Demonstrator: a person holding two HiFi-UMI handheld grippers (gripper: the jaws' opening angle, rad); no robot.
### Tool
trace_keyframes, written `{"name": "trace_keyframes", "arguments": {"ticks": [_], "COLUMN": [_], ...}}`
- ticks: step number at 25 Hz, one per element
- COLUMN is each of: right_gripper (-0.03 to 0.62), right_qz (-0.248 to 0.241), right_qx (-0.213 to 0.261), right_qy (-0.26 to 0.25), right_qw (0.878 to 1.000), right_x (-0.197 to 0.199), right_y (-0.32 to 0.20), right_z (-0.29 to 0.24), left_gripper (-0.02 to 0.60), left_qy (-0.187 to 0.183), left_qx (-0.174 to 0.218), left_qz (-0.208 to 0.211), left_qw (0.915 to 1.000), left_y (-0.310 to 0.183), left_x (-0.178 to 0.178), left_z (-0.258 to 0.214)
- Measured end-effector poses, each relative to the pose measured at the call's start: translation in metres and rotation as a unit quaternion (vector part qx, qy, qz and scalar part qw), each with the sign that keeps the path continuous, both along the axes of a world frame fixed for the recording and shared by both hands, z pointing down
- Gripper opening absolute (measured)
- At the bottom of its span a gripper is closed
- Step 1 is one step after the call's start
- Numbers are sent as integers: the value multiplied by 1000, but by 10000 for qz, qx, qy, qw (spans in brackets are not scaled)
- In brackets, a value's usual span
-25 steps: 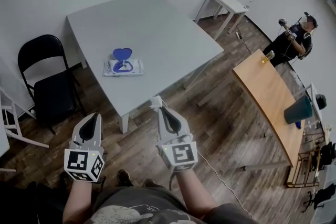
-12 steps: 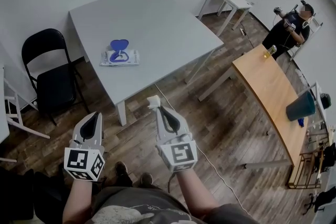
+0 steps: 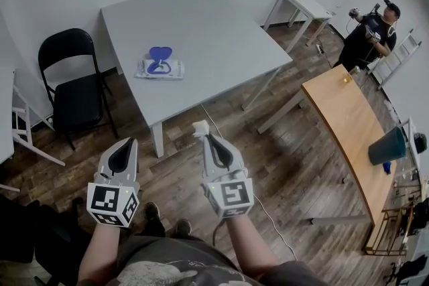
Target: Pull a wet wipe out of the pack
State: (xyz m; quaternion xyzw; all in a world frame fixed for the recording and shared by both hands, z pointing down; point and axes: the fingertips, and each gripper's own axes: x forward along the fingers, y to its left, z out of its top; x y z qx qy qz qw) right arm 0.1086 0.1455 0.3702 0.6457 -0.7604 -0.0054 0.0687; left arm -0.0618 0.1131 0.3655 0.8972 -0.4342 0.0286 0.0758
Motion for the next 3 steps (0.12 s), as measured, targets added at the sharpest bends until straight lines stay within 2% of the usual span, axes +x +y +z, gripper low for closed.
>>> {"name": "trace_keyframes", "arguments": {"ticks": [3], "right_gripper": [-2], "right_qz": [2], "right_qx": [-74], "right_qy": [-2], "right_qw": [10000], "right_x": [2], "right_y": [5], "right_z": [4], "left_gripper": [18], "left_qy": [-10], "left_qx": [-45], "left_qz": [-21], "left_qw": [10000], "left_y": [4], "left_x": [0], "left_z": [1]}}
